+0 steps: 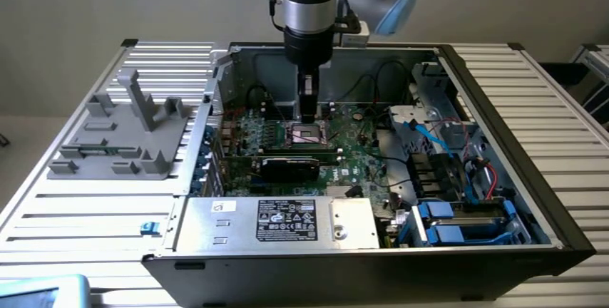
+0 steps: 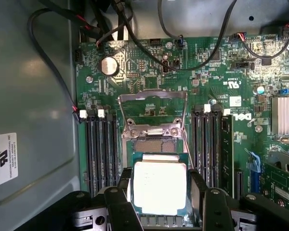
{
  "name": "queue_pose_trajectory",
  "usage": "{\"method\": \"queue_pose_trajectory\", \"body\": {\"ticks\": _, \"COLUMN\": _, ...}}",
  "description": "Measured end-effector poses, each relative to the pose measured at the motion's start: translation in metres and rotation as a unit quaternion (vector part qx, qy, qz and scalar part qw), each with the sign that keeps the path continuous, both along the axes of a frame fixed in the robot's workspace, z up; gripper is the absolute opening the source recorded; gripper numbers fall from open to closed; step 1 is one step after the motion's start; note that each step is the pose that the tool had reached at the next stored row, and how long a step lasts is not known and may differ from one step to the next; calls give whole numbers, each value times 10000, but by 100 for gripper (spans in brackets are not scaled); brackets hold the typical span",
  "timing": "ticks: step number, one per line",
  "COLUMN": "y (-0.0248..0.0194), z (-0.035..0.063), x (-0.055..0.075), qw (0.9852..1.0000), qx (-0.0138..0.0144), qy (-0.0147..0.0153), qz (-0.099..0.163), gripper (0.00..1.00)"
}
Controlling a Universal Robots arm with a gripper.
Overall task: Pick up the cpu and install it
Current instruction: 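Place the cpu into insertion slot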
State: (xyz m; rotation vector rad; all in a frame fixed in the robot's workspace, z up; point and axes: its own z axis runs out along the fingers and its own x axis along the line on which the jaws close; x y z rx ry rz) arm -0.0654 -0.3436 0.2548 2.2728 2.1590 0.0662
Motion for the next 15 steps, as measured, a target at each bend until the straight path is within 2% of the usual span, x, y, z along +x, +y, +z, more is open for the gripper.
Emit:
{"method": "queue_pose_trajectory", "body": {"ticks": 4, "y": 0, "z": -66, "x": 0, "qw": 10000, "qx": 17, "qy": 0, "qz": 0, "gripper": 56}}
{"method": "queue_pose_trajectory", "body": {"ticks": 11, "y": 0, "z": -154, "x": 0, "qw": 10000, "qx": 98, "qy": -8, "qz": 9, "gripper": 56}}
{"method": "queue_pose_trajectory", "body": {"ticks": 15, "y": 0, "z": -165, "x": 0, "qw": 10000, "qx": 98, "qy": -9, "qz": 14, "gripper": 56}}
